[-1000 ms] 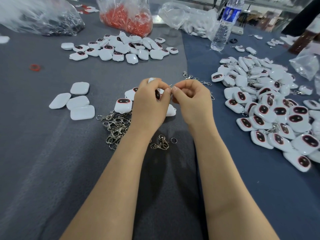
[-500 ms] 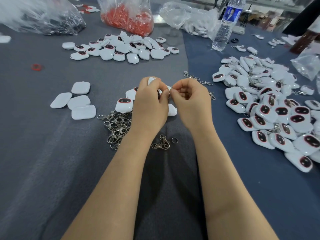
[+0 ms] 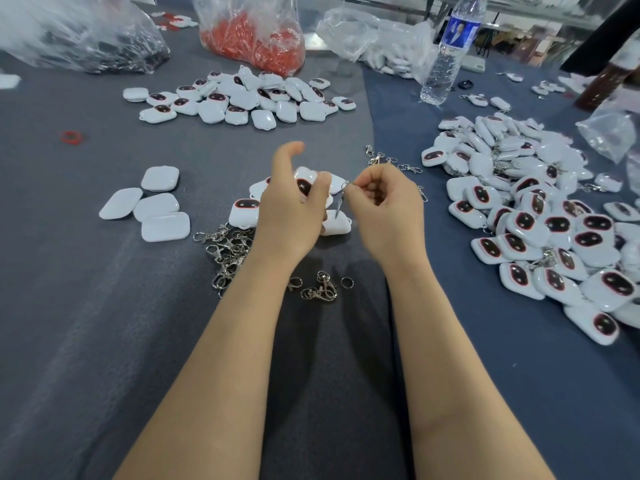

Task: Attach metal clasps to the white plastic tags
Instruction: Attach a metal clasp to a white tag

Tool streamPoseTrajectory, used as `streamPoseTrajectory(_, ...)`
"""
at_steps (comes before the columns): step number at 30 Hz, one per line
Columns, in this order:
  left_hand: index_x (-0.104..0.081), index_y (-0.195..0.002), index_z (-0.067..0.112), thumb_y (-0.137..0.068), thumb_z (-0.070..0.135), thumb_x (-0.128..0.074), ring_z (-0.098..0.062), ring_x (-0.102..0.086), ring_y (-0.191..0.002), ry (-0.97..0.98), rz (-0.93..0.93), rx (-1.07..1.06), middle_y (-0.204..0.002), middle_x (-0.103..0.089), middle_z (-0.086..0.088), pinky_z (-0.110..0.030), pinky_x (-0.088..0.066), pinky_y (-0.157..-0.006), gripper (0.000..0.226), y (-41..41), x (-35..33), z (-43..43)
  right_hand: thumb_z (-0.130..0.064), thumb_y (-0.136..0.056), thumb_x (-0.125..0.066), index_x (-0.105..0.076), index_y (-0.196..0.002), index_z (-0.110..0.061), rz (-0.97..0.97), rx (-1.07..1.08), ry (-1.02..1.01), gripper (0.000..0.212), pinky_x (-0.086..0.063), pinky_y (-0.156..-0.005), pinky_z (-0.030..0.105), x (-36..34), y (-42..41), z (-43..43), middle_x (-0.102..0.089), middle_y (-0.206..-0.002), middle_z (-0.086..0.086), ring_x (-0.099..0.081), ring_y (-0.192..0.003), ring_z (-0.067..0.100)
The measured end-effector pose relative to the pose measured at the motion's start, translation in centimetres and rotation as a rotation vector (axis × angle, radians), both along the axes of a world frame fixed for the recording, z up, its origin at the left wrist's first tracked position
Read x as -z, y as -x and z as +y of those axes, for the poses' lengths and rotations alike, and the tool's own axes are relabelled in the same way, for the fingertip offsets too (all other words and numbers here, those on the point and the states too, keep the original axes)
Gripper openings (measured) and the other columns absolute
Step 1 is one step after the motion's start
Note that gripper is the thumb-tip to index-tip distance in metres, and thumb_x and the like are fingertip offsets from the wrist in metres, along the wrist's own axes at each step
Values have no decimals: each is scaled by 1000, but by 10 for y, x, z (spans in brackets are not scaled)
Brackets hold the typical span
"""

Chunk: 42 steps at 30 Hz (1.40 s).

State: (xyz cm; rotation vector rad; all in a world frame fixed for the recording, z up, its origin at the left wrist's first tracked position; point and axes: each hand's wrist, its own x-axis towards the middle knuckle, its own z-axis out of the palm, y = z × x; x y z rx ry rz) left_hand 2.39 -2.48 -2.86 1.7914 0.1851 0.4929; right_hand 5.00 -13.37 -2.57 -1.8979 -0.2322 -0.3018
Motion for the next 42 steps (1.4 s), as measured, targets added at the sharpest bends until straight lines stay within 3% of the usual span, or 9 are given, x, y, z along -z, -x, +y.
streamPoseTrajectory(2, -34, -119, 26, -90, 23, -59, -6, -51, -47, 136, 63, 12, -81, -63, -9, -24, -44, -54, 38, -1, 0, 0, -5, -82, -60, -52, -70, -24, 10, 35, 0, 24, -39, -59, 10, 2, -1, 0, -53, -67, -8, -44, -59, 3)
streamPoseTrajectory(5, -39, -103, 24, -87, 20, -60, -4, -48, -45, 269, 108, 50, -92, -66, -15, -22, -41, -50, 26, -2, -2, -1, -6, -82, -59, -52, -69, -25, 4, 76, -7, 24, -38, -59, 9, 2, -2, 0, -52, -66, -10, -44, -57, 1)
streamPoseTrajectory(9, -52, -92, 16, -91, 19, -56, -2, -54, -52, 235, 97, 145, -77, -58, -3, -19, -48, -51, 5, 1, -1, 1, -6, -82, -58, -51, -70, -26, -5, 101, 5, 24, -39, -59, 8, 2, -1, -1, -51, -65, -10, -44, -55, -1)
streamPoseTrajectory(12, -49, -89, 21, -91, 21, -51, -10, -53, -57, 147, 152, 161, -79, -54, -1, -20, -44, -49, 3, 0, 1, 0, -6, -82, -58, -52, -70, -25, -2, 96, -5, 24, -38, -58, 8, 3, -1, -1, -51, -65, -10, -44, -55, -2)
streamPoseTrajectory(16, -39, -85, 28, -92, 20, -45, -11, -51, -57, 183, 196, 155, -82, -49, 0, -13, -35, -41, 12, -1, 1, -2, -4, -81, -58, -51, -70, -24, 0, 83, -7, 24, -37, -56, 8, 2, 0, 0, -51, -64, -8, -43, -54, -1)
streamPoseTrajectory(22, -41, -102, 18, -90, 17, -46, -21, -52, -74, 90, 169, 133, -85, -51, -3, -32, -41, -66, 13, -2, 2, -2, -4, -81, -57, -53, -71, -20, 13, 71, 29, 20, -37, -56, 10, 3, 0, 3, -52, -65, -5, -42, -56, 3)
streamPoseTrajectory(35, -38, -102, 15, -92, 16, -44, -24, -54, -83, 26, 155, 90, -85, -50, -2, -43, -47, -78, 12, 1, 0, -2, 1, -81, -54, -55, -77, -13, -16, 13, 122, 15, -36, -57, 11, 4, 2, 5, -53, -68, 1, -40, -58, 6)
streamPoseTrajectory(38, -38, -101, 13, -92, 15, -45, -23, -50, -75, 6, 140, 77, -79, -48, 0, -37, -44, -72, 12, 0, 1, 0, 1, -82, -54, -56, -79, -10, -42, -6, 185, 11, -36, -57, 15, 5, 3, 6, -55, -69, 5, -41, -61, 9)
streamPoseTrajectory(42, -36, -99, 12, -93, 12, -46, -10, -43, -60, -177, 71, 58, -70, -44, 4, -16, -33, -52, 12, 2, 4, 1, -1, -84, -55, -57, -81, -7, -64, -50, 316, 7, -39, -63, 29, 9, 1, 6, -56, -72, 5, -45, -68, 16)
